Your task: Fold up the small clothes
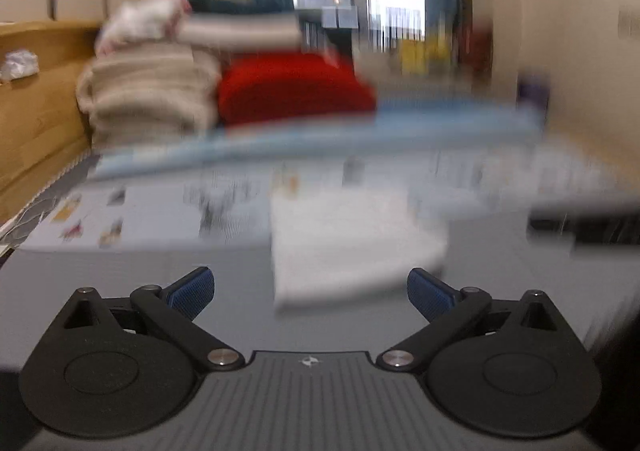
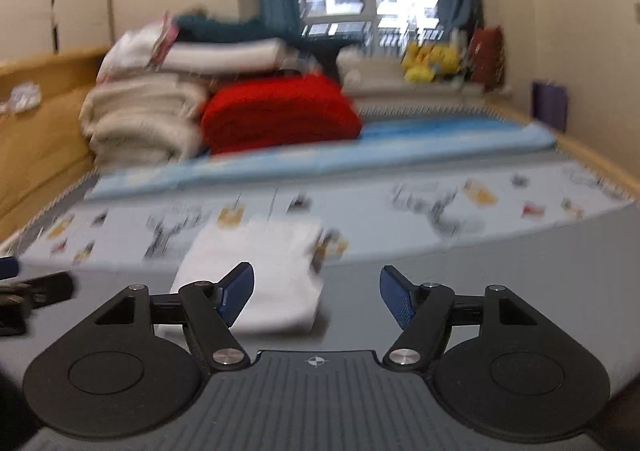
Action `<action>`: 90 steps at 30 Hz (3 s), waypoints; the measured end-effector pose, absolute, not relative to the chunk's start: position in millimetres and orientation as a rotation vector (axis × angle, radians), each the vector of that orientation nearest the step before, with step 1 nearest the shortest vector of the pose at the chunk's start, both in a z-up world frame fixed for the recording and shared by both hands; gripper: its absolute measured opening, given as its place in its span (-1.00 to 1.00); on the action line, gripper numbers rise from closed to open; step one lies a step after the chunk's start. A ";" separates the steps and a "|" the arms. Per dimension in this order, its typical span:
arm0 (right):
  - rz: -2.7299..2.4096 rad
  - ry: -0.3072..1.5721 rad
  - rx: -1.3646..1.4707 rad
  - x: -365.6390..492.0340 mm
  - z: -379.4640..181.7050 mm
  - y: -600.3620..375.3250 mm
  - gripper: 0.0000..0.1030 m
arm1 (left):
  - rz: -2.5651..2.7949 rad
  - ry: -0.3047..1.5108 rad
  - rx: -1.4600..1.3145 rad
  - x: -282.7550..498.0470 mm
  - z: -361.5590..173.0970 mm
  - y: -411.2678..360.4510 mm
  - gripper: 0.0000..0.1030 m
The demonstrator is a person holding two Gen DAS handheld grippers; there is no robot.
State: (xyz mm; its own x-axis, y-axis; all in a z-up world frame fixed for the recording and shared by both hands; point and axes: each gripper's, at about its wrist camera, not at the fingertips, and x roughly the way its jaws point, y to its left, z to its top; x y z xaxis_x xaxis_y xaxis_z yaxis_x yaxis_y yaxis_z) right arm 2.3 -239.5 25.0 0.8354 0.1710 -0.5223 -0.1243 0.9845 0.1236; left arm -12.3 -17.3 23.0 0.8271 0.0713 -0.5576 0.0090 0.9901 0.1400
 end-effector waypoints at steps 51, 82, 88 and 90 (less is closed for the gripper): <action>0.217 0.669 -0.041 28.7 -2.2 -183.4 0.39 | 0.035 0.716 -0.020 25.7 5.7 3.4 0.99; 0.217 0.677 -0.043 29.2 -2.2 -183.1 0.39 | 0.034 0.716 -0.016 26.5 5.2 2.4 0.99; 0.218 0.677 -0.044 29.2 -2.0 -183.3 0.39 | 0.033 0.716 -0.017 26.6 5.3 2.9 0.99; 0.217 0.676 -0.044 29.1 -1.8 -183.2 0.39 | 0.033 0.715 -0.017 26.6 5.2 2.7 0.99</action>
